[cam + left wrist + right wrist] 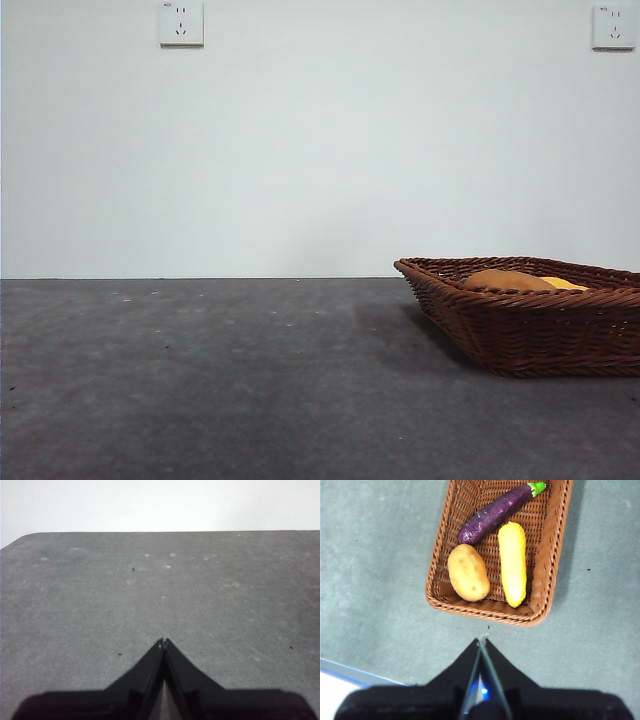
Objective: Help me put the vegetables on the table into the basket
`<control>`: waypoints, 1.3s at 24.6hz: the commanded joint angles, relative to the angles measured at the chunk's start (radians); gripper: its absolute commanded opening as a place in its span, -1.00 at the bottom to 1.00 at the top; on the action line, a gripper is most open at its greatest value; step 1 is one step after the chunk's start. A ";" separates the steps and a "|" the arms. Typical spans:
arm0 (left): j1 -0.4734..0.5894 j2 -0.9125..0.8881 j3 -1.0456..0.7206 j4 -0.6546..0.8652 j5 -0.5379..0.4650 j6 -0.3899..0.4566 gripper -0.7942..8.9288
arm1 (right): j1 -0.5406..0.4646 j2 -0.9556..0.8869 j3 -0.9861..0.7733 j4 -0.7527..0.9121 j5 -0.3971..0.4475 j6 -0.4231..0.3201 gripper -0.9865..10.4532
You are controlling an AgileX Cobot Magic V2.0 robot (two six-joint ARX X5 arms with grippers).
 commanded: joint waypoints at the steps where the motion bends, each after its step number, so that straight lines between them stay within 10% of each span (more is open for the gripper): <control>1: 0.003 0.004 -0.011 0.008 0.003 -0.009 -0.84 | 0.001 0.003 -0.003 0.010 0.006 -0.007 -0.83; 17: 0.003 0.006 -0.011 0.008 0.003 -0.009 -0.84 | 0.001 -0.279 -0.074 0.374 0.070 -0.013 -0.83; 32: 0.003 0.006 -0.011 0.008 0.003 -0.009 -0.84 | 0.016 -0.850 -1.009 1.061 0.074 0.219 -0.83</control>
